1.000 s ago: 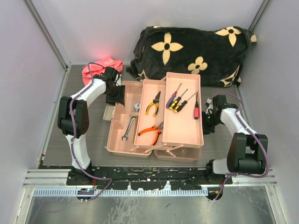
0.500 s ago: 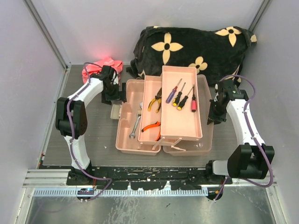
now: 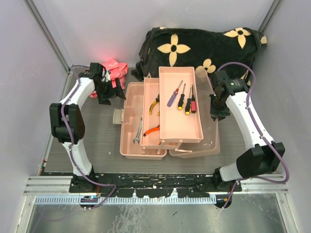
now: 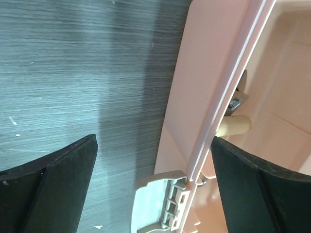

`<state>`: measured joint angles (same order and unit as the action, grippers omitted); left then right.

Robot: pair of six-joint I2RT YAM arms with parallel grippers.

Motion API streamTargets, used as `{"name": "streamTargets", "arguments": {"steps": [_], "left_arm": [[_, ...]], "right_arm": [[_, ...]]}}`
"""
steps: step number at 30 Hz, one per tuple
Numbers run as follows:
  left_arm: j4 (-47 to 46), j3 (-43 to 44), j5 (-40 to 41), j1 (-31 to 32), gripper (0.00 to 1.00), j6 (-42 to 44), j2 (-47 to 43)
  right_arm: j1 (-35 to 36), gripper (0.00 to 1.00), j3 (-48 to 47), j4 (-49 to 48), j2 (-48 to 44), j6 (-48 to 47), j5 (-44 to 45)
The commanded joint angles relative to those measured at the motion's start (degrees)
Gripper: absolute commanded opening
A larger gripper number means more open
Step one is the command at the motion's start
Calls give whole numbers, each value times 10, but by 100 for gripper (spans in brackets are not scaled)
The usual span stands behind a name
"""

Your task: Pack the tool kit

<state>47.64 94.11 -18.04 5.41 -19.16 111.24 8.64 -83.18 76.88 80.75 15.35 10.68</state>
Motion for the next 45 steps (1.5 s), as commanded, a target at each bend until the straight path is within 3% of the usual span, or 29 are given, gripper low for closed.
{"name": "streamTargets", "arguments": {"steps": [1, 10, 23, 33, 45], "left_arm": [[-30, 37, 21, -75, 98, -25, 2], [-47, 12, -12, -104, 98, -35, 69], [-67, -16, -62, -95, 98, -57, 69], [-67, 25, -84, -48, 98, -42, 78], [-82, 41, -97, 56, 98, -40, 83]], "right_arm": [[26, 1, -114, -10, -11, 84, 101], [72, 1, -229, 68, 20, 128, 179], [134, 1, -243, 70, 45, 168, 209], [176, 1, -299, 53, 60, 167, 233], [207, 1, -301, 2, 27, 139, 246]]}}
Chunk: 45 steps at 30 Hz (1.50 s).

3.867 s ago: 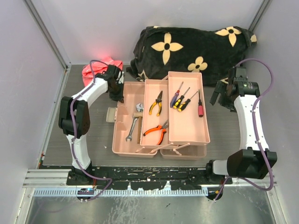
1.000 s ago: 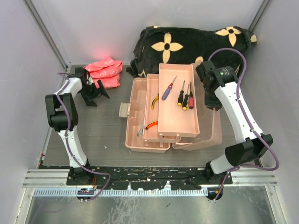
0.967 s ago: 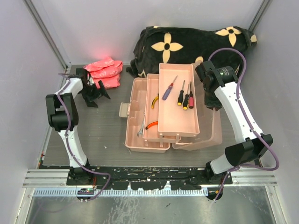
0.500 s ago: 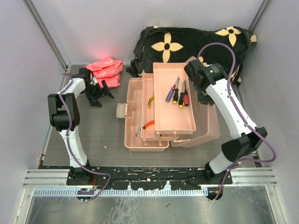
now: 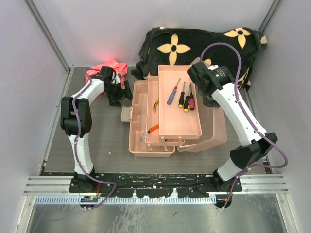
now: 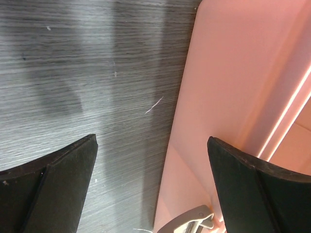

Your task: Pack the tool kit

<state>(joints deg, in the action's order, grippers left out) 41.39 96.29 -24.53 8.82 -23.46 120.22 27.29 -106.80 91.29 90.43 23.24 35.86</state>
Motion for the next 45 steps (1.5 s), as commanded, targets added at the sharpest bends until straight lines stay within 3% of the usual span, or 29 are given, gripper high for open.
{"name": "streamTargets", "arguments": {"steps": [1, 24, 37, 45], "left_arm": [[-19, 18, -31, 25, 98, 4, -7], [-31, -2, -23, 49, 98, -5, -15], [-32, -4, -20, 50, 98, -2, -14], [-28, 0, -14, 47, 98, 4, -18]], "right_arm": [[25, 1, -65, -145, -69, 60, -5], [234, 10, -179, -75, 81, 174, 116], [336, 50, -220, -115, 184, 209, 82], [350, 62, -197, -211, 183, 181, 25]]}}
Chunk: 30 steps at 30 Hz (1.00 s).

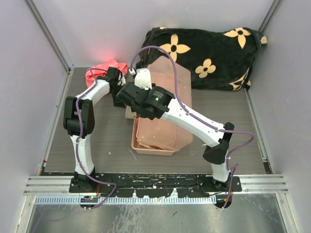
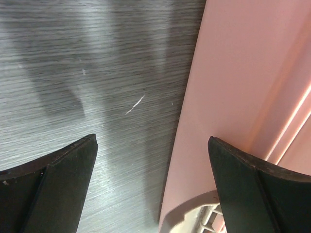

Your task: Pack the tool kit

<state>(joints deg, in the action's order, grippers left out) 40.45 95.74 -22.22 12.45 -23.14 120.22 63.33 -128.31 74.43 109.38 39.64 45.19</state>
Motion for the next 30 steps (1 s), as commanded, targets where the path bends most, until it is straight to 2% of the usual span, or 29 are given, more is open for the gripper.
{"name": "streamTargets", "arguments": {"steps": [1, 8, 18, 25, 30], "left_arm": [[-17, 8, -37, 6, 98, 1, -18], [-5, 34, -49, -46, 98, -3, -25], [-13, 29, -60, -99, 98, -6, -41], [-22, 31, -84, -148, 98, -11, -58], [-53, -38, -118, -158, 98, 1, -91]], "right_arm": [[-11, 63, 30, -63, -15, 7, -77], [-11, 67, 62, -139, -48, -12, -114], [-16, 71, 86, -167, -81, -23, -86], [-103, 71, 116, -138, -92, -12, -143], [-161, 71, 120, -117, -85, -34, -175]]}}
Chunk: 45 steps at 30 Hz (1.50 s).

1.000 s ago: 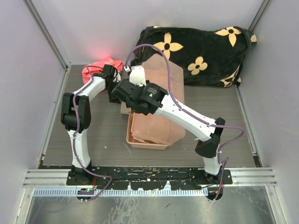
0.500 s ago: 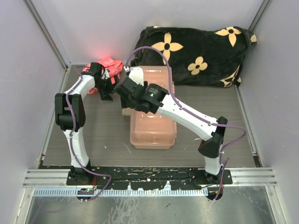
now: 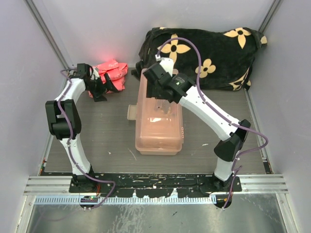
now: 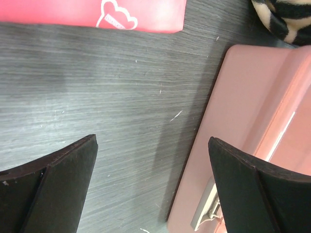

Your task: Pack the tool kit

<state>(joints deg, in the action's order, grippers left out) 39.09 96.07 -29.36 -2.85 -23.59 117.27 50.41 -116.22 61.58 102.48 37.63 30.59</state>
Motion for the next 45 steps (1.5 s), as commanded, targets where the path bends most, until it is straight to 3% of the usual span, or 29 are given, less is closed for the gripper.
{"name": "streamTargets", "arguments": {"steps": [1, 12, 28, 34, 45], "left_arm": [[-50, -61, -56, -6, 98, 6, -68], [-143, -207, -169, -14, 98, -6, -74], [-35, -212, -249, 5, 93, 115, -33], [9, -216, -279, 42, 93, 163, -30], [-4, -221, -326, 67, 94, 157, -48]], "right_arm": [[-43, 71, 1, 12, -14, -17, -37], [-60, 71, 35, 11, 2, -27, -87], [-60, 71, 46, 11, 2, -23, -97], [-60, 71, 54, 6, 1, -21, -103], [-61, 71, 87, 2, -26, -14, -97]]}}
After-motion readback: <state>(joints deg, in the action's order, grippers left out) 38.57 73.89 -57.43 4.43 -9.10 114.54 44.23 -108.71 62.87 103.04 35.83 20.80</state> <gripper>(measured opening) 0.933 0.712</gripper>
